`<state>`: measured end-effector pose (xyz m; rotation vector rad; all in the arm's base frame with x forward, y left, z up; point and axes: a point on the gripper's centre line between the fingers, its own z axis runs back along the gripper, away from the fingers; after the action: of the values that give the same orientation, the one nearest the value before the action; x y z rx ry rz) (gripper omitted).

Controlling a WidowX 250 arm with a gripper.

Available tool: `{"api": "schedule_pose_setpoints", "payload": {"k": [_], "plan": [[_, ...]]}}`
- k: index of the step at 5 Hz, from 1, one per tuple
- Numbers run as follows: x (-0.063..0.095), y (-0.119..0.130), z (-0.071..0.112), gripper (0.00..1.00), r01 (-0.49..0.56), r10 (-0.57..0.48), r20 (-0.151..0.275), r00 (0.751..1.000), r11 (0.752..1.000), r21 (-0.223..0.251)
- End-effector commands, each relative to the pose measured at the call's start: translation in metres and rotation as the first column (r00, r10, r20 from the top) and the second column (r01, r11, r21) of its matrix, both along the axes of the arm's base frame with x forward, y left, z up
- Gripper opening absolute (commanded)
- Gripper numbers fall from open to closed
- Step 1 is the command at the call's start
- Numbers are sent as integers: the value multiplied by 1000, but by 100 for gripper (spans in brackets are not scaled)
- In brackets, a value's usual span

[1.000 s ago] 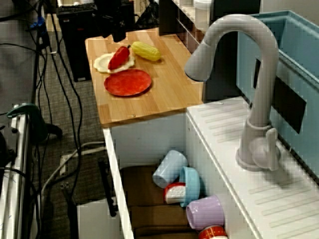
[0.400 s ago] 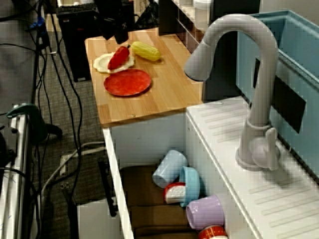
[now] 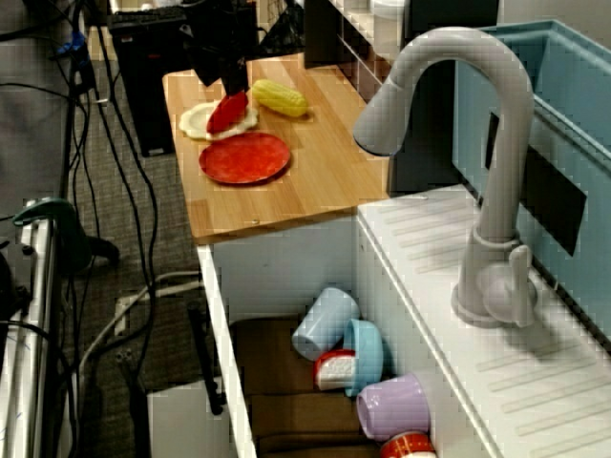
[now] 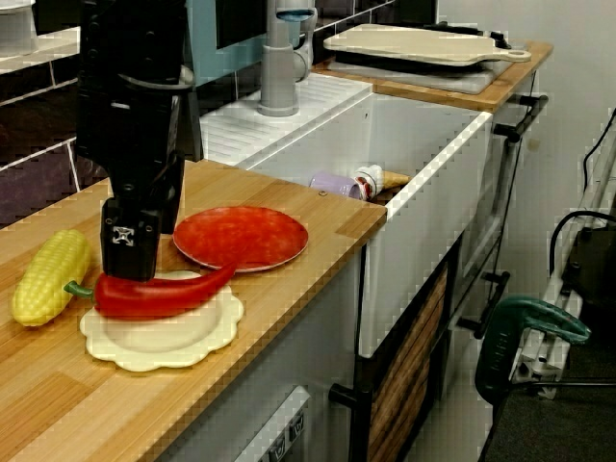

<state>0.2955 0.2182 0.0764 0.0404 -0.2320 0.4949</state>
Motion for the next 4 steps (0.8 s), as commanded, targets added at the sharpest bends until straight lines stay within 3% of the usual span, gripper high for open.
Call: {"api": "schedule_pose_setpoints", "payload": {"k": [1,4], "plan": [[-4,7,9,100,1,-2,14,1000,999,35],[-5,7,3,100,-26,26,20,999,999,36]]}}
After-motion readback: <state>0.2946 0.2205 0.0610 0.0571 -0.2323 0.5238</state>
